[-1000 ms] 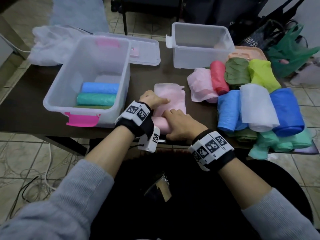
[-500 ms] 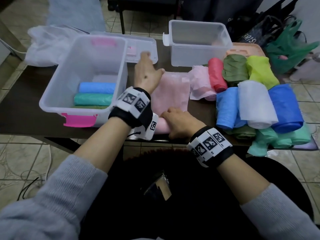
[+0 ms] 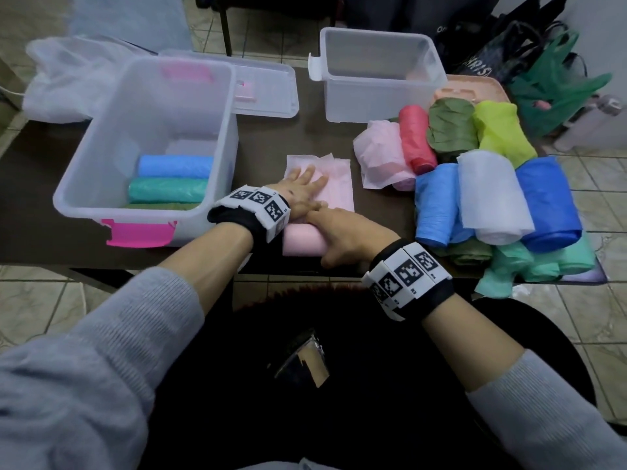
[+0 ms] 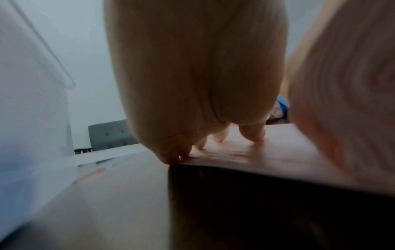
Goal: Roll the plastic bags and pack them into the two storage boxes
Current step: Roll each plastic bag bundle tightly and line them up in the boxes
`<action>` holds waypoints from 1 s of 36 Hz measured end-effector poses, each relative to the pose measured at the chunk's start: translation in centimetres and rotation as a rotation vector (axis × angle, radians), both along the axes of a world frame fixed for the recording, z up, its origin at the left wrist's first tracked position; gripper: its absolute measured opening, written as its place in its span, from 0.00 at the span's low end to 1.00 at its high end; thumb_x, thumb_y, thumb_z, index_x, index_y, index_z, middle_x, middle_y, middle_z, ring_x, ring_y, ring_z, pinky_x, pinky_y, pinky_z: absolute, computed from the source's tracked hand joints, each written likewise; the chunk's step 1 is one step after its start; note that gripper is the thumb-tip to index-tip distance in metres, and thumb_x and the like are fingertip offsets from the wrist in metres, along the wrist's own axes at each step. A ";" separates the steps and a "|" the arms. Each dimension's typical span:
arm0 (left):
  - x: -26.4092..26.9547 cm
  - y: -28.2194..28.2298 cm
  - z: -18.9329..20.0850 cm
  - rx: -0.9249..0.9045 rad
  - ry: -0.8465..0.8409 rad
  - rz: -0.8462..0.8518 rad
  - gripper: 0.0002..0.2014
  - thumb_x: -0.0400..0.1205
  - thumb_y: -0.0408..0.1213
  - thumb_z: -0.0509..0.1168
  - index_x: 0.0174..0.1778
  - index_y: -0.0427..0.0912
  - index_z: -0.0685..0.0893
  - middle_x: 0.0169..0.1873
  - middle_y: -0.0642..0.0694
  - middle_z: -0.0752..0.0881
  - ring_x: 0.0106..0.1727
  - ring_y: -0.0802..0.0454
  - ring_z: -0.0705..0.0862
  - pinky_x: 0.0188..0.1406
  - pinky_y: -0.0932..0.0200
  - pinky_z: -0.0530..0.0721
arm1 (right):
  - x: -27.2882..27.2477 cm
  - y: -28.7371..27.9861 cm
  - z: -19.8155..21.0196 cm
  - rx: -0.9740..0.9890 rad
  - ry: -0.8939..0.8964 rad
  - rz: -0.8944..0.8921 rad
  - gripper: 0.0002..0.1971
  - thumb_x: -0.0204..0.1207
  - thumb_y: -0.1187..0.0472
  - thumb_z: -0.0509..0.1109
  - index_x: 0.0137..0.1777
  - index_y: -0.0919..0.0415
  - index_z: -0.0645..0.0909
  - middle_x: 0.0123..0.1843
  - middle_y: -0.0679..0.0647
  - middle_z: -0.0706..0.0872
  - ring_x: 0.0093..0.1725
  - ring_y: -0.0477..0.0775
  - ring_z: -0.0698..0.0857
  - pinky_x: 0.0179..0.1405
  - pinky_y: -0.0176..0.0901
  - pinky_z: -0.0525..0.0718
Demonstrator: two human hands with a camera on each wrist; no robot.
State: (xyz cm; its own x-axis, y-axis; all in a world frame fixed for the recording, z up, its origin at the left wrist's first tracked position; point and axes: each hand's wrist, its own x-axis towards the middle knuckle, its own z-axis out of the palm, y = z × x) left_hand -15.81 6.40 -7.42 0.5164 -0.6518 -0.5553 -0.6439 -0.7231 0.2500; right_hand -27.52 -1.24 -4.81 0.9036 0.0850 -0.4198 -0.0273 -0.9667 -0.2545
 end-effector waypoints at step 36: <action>-3.2 4.2 4.3 -0.383 -0.002 0.314 0.12 0.77 0.40 0.72 0.56 0.43 0.88 0.52 0.46 0.89 0.48 0.57 0.82 0.49 0.66 0.75 | 3.7 -4.2 0.6 0.239 0.107 -0.146 0.33 0.62 0.52 0.83 0.67 0.55 0.77 0.54 0.49 0.81 0.54 0.49 0.79 0.51 0.37 0.74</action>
